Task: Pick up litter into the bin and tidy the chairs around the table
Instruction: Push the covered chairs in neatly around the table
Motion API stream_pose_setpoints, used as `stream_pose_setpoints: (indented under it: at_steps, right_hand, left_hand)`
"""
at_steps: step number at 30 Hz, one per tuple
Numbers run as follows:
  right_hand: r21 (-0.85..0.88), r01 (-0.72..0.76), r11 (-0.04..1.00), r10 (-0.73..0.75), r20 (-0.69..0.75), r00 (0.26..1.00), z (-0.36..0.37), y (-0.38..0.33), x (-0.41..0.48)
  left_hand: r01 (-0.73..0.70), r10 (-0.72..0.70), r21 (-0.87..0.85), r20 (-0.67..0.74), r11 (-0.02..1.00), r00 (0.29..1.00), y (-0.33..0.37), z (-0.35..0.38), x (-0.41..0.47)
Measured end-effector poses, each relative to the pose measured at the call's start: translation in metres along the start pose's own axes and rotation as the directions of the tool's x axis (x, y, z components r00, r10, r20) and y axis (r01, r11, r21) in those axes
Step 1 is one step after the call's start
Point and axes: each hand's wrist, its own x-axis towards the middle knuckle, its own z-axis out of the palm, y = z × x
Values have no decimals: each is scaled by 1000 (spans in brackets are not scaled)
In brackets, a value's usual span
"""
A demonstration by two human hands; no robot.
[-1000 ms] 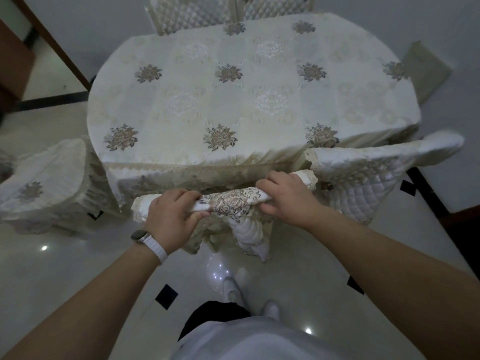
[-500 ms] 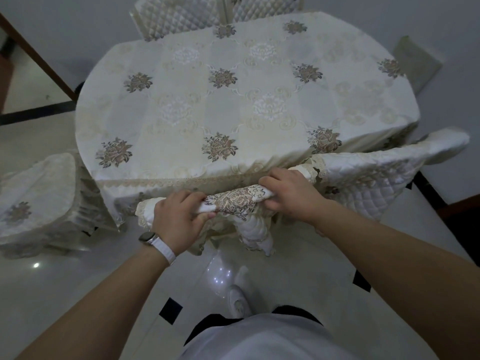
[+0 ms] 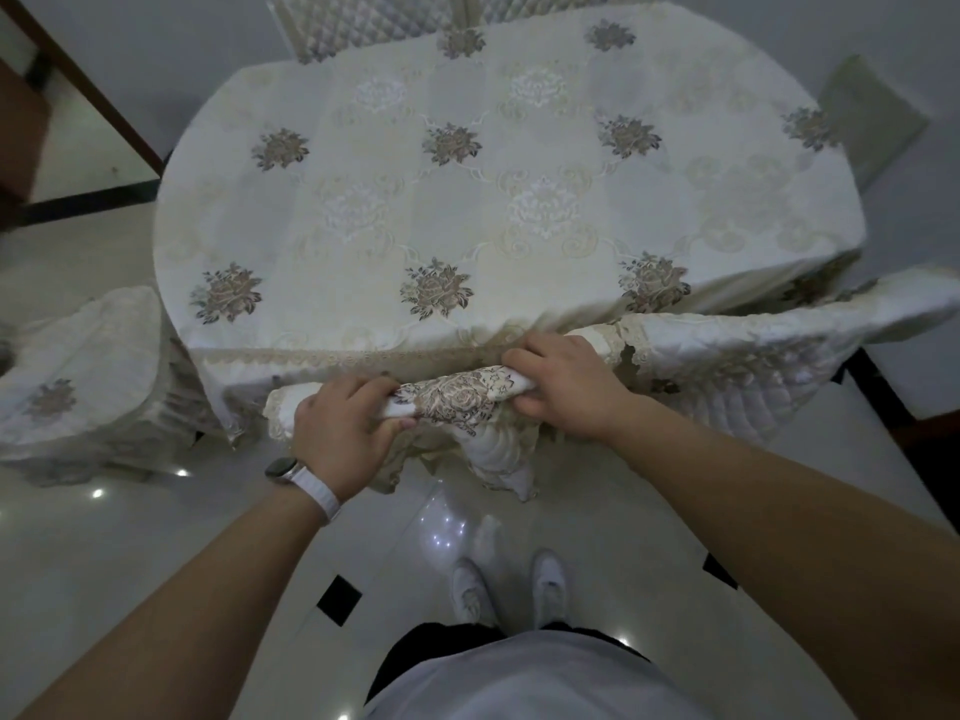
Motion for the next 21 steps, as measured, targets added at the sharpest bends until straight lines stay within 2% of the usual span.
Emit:
stream_pose_setpoints:
  at_steps: [14, 21]
  right_hand:
    - [7, -3, 1000, 3, -46, 999, 5, 1, -2]
    - [-24, -15, 1000, 16, 20, 1000, 2, 2, 2]
  left_hand:
    - [-18, 18, 8, -14, 1000, 1000, 5, 2, -4]
    - [-31, 32, 29, -2, 999, 999, 4, 1, -2]
